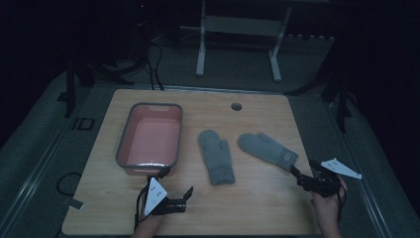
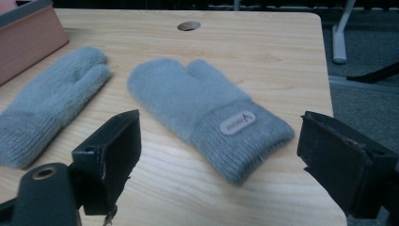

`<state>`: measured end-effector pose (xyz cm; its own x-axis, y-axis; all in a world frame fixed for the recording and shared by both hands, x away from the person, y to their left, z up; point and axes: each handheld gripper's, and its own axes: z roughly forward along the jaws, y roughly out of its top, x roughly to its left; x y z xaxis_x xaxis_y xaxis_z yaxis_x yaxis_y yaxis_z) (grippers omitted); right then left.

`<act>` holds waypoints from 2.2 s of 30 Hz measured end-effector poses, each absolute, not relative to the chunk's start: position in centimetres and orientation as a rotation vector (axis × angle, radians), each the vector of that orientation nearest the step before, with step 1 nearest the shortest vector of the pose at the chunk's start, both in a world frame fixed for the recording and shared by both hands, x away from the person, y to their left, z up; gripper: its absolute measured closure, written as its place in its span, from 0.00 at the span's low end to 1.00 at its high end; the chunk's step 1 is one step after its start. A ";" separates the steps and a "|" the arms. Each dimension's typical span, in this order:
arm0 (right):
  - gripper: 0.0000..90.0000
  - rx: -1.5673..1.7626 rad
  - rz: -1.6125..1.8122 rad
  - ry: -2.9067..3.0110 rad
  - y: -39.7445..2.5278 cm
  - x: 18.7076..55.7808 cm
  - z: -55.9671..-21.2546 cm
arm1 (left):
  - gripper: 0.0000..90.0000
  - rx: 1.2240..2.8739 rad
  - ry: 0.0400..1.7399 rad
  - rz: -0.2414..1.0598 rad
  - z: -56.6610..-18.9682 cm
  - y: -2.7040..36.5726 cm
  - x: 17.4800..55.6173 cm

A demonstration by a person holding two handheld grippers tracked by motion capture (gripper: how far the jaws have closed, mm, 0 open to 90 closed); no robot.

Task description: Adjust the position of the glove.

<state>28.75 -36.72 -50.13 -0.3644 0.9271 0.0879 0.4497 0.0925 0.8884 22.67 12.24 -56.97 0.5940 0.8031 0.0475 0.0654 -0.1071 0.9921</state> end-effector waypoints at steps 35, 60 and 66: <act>0.15 0.994 1.220 2.295 -20.7 36.0 -48.8 | 0.02 1.579 0.744 0.724 -57.0 12.2 22.7; 0.25 0.912 1.029 2.488 -11.6 40.6 -52.9 | 0.02 1.585 0.739 0.691 -56.9 12.3 22.8; 0.45 0.950 0.977 2.504 -11.3 41.4 -54.5 | 0.02 1.584 0.741 0.684 -56.9 12.3 22.8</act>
<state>41.38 -11.33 -54.55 -0.7405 0.6714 -0.0280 0.4750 0.5525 0.6850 22.83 12.30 -56.93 0.6244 0.7807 0.0240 0.0862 -0.0994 0.9913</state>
